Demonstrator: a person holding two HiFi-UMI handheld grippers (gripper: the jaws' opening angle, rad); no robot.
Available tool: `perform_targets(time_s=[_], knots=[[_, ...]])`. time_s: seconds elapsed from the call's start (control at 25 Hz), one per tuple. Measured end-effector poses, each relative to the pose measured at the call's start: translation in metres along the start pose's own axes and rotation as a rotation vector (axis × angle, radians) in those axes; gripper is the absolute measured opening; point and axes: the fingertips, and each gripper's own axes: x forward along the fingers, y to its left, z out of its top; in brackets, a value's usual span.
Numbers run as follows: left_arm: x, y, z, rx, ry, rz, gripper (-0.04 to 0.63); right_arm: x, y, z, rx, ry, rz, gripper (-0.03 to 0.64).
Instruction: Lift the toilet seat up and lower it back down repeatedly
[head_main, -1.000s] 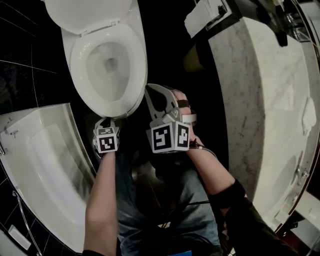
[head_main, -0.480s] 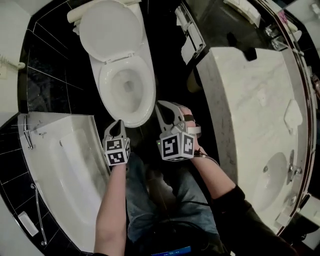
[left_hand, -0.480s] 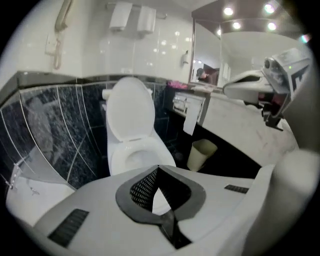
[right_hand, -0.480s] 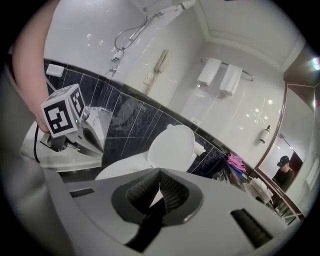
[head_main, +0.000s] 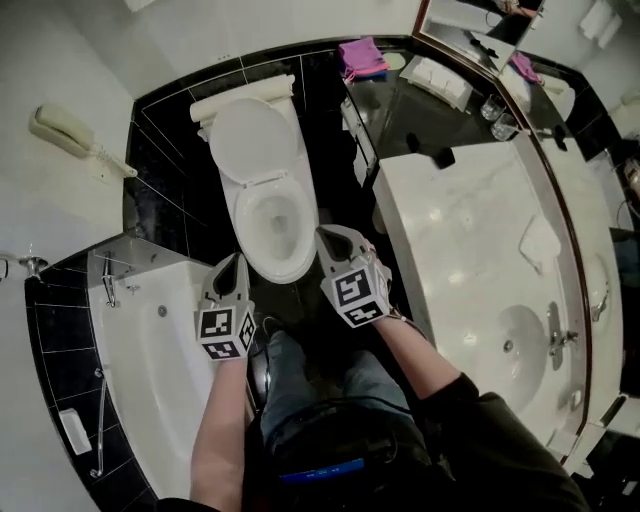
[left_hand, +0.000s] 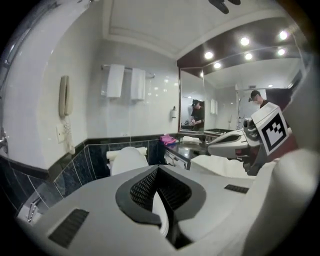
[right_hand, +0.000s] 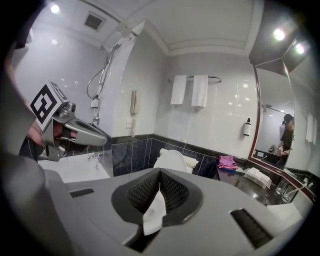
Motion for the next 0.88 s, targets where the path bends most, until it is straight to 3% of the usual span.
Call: perform_targets(time_s=[0.32, 0.88], knots=[[-0.079, -0.012, 0.075, -0.002, -0.103, 0.027, -0.015, -0.063, 0.001, 0.045, 0.093, -0.05, 0.042, 0.018], [-0.116, -0.03, 0.08, -0.016, -0.154, 0.036, -0.015, -0.085, 0.014, 0.044, 0.091, -0.051, 0.068, 0.018]])
